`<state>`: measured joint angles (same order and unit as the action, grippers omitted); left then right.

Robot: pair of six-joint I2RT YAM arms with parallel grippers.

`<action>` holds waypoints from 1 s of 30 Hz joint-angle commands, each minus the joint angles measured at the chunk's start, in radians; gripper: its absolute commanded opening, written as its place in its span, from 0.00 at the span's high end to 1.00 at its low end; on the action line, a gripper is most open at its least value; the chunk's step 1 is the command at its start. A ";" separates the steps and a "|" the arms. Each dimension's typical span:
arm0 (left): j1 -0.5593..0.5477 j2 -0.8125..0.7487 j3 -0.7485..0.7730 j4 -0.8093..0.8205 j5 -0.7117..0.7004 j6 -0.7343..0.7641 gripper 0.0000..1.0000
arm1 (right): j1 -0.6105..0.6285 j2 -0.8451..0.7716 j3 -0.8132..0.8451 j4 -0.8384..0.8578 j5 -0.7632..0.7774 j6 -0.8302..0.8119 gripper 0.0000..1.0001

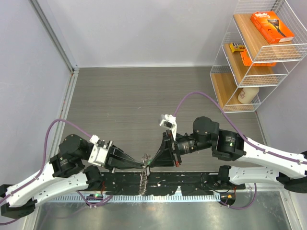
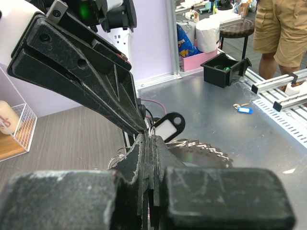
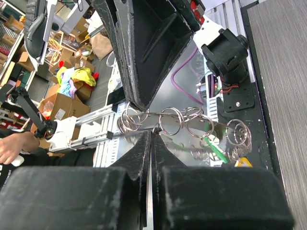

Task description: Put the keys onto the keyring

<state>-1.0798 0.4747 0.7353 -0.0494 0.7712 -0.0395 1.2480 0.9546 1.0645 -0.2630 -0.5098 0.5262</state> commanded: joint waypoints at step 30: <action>-0.002 -0.019 -0.002 0.051 -0.049 0.029 1.00 | 0.036 0.006 0.069 0.122 -0.006 0.067 0.94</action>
<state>-1.0798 0.4664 0.7303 -0.0509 0.7521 -0.0204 1.2713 0.9691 1.0882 -0.2108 -0.5331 0.5686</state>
